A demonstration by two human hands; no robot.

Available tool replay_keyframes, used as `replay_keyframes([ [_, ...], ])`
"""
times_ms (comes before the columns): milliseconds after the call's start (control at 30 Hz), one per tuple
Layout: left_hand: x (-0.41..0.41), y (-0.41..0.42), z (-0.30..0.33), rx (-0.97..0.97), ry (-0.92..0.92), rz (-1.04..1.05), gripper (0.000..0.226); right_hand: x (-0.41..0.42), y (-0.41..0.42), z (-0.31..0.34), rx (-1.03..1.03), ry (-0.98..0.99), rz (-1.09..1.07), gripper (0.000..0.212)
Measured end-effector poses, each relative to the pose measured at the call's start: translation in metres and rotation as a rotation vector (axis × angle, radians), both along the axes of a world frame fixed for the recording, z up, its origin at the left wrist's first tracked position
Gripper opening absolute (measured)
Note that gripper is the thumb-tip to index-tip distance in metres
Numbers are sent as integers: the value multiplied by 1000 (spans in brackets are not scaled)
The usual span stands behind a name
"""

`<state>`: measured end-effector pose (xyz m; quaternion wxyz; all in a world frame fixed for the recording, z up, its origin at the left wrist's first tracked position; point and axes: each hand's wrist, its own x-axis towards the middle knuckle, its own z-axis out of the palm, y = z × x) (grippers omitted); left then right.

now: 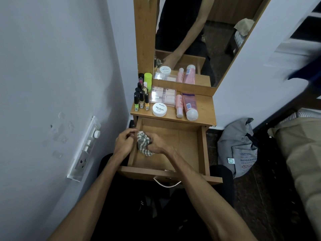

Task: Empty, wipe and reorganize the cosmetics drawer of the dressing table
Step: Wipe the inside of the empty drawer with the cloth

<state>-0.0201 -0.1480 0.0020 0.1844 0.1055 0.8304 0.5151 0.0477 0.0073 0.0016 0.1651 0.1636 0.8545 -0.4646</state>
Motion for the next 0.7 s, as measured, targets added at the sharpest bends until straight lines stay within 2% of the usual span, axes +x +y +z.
replay_keyframes([
  [200, 13, 5, 6, 10, -59, 8, 24, 38, -24, 8, 118, -4, 288, 24],
  [367, 24, 3, 5, -42, -55, -50, 48, 45, -31, 13, 3, 1, 219, 40],
  [433, 24, 2, 6, -63, -51, -51, 51, 48, -27, 17, -54, -30, 228, 44],
  [567, 24, 1, 6, -77, -36, -66, 46, 51, -21, 20, -7, -88, 258, 32],
  [700, 24, 1, 5, -99, -26, -96, 43, 52, -9, 37, 92, -146, 398, 27],
])
